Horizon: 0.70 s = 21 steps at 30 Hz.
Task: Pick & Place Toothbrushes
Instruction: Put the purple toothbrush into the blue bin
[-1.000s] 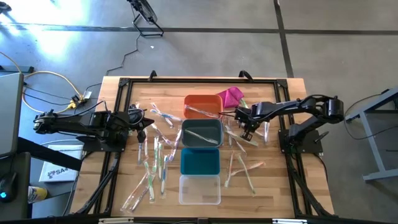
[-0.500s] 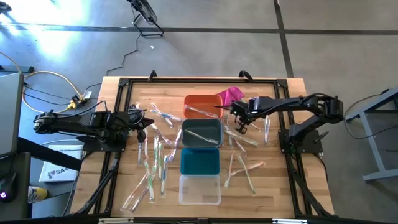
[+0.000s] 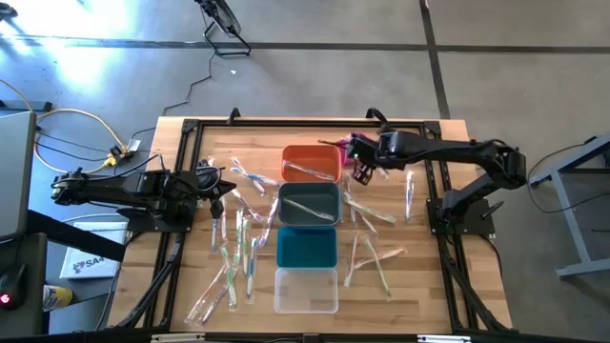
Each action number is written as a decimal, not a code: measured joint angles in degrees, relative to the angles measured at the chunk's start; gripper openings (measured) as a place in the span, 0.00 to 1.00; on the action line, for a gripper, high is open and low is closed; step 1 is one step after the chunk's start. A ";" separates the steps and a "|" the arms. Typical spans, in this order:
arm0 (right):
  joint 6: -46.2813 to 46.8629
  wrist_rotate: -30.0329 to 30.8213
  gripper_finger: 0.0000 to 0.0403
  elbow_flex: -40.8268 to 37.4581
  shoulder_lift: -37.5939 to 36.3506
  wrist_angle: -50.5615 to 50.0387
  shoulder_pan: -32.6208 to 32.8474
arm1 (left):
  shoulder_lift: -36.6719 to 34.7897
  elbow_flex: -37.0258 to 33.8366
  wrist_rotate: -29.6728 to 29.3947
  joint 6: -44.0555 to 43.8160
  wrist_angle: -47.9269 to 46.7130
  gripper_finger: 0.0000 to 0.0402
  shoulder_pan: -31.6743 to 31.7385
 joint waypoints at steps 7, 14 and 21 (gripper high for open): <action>-3.85 0.75 0.01 3.66 0.00 5.53 1.29 | 0.00 0.00 0.00 0.00 0.00 0.01 0.00; -5.54 0.69 0.01 3.79 0.00 15.68 5.02 | 0.00 0.00 0.01 0.00 0.00 0.01 0.00; -7.07 0.79 0.01 3.79 0.00 24.92 9.77 | 0.00 0.00 0.01 0.00 0.00 0.01 0.00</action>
